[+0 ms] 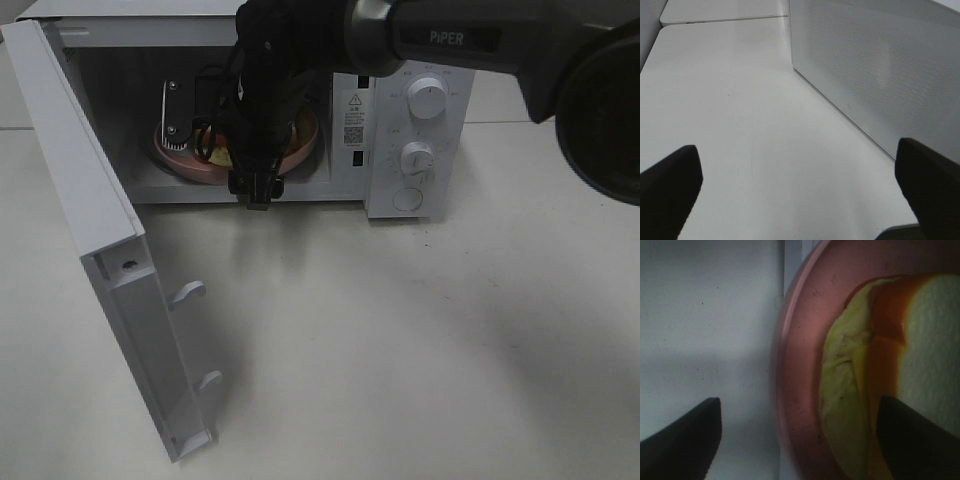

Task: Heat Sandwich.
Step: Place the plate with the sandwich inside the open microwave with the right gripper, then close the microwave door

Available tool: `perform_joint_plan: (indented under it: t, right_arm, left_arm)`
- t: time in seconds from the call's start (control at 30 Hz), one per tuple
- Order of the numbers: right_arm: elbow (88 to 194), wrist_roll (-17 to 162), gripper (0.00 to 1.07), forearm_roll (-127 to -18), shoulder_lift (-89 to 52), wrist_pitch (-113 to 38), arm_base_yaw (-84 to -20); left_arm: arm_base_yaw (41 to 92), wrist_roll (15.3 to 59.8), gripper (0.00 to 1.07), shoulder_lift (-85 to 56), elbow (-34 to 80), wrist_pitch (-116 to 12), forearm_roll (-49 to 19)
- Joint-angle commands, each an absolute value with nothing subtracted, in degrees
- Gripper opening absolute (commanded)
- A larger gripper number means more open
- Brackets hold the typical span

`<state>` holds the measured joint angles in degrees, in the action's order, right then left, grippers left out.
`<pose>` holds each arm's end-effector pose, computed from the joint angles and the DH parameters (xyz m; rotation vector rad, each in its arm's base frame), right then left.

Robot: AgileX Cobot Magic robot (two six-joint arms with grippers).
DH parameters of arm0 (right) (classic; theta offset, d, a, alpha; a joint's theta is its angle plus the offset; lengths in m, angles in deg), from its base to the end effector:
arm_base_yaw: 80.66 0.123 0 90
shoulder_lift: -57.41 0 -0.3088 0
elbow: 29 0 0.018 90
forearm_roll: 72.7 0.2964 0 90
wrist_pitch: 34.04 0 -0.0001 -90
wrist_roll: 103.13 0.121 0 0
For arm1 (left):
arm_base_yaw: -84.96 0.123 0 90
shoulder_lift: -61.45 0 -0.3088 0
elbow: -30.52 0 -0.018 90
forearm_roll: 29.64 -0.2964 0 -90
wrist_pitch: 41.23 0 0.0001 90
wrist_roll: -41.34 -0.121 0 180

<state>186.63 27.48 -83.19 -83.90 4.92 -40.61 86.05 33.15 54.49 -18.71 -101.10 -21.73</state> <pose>0.4694 0.3765 0.1557 -1.8714 1.6997 -0.2680 0.0381 -0.0137 0.2879 0.1303 2.0144 -0.0620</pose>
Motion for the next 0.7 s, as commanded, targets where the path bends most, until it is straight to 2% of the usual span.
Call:
perform_joint_plan:
  t: [0.03,0.7]
  right_arm:
    - [182.96,27.77,0.80,-83.42,-81.38,0.80,-40.67]
    - [159.98,27.77,0.76,-86.17,-67.46,-10.83,-40.67]
  left_arm:
    - [86.11,33.09,1.03,56.04,-18.83,-100.30,-21.84]
    - [86.11,33.09,1.03,56.04,-18.83,-100.30,-21.84]
